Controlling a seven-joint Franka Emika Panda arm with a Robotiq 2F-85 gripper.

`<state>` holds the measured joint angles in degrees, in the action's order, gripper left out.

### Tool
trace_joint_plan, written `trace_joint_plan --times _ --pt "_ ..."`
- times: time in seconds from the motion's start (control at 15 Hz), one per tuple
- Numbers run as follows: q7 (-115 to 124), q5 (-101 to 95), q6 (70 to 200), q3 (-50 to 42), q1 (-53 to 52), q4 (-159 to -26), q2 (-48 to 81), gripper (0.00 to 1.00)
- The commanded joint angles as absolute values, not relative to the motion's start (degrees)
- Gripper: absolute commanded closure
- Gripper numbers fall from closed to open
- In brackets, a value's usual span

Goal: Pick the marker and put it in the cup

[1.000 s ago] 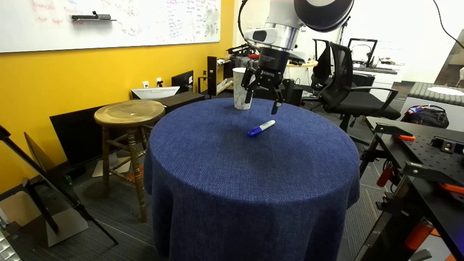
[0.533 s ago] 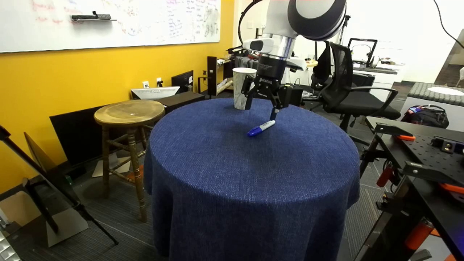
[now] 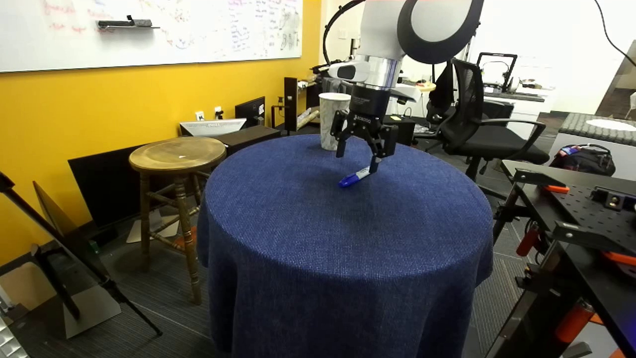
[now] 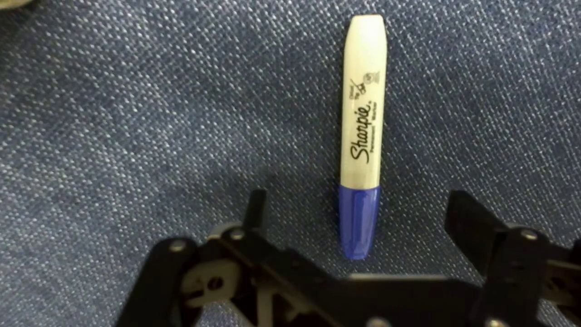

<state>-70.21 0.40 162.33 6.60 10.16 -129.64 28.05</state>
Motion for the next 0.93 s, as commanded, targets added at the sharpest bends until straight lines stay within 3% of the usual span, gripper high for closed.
trace_joint_plan --times 0.0,0.73,0.87 --pt "-65.25 -3.45 162.63 4.53 7.95 -128.76 28.54 0.00" --pt "-62.36 -6.69 161.50 5.09 8.08 -127.77 30.44 0.00" --pt "-62.42 -6.74 161.32 5.14 8.10 -127.45 30.79 0.15"
